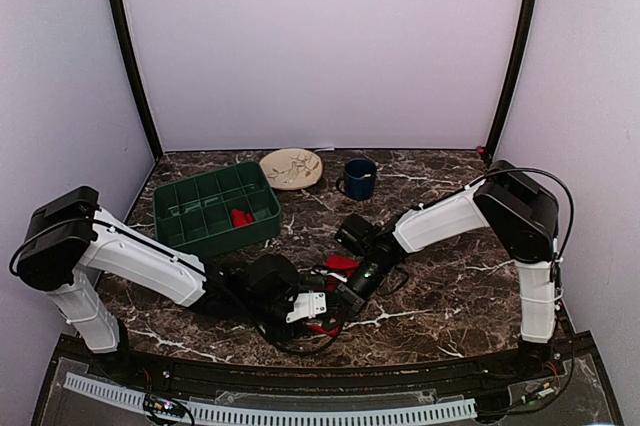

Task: Roll the socks
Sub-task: Roll the sock at the center of the board.

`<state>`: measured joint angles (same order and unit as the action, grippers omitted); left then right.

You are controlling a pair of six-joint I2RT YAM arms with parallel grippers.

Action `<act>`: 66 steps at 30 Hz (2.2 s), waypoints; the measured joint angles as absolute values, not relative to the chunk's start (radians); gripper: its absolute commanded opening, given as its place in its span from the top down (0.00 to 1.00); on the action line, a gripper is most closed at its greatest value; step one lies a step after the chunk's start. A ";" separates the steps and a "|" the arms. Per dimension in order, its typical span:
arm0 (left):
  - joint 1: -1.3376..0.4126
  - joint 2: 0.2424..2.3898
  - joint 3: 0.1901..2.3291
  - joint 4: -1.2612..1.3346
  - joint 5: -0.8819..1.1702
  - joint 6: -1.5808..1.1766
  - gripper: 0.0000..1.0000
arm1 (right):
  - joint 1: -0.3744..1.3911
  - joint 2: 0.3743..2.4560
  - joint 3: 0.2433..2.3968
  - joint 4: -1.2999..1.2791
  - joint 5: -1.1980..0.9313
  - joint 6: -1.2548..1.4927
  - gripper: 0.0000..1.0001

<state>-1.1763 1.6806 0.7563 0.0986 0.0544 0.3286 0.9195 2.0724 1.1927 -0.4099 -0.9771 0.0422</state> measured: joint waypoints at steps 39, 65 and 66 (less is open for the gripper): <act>-1.123 1.795 0.987 -0.198 0.250 0.263 1.00 | 0.835 1.986 1.009 -0.234 -0.966 0.172 0.80; -0.970 1.937 1.153 -0.429 0.606 0.139 1.00 | 0.785 1.696 0.665 0.133 -0.657 0.378 0.79; -0.964 1.949 1.165 -0.440 0.626 0.137 1.00 | 0.789 1.676 0.654 0.132 -0.622 0.371 0.79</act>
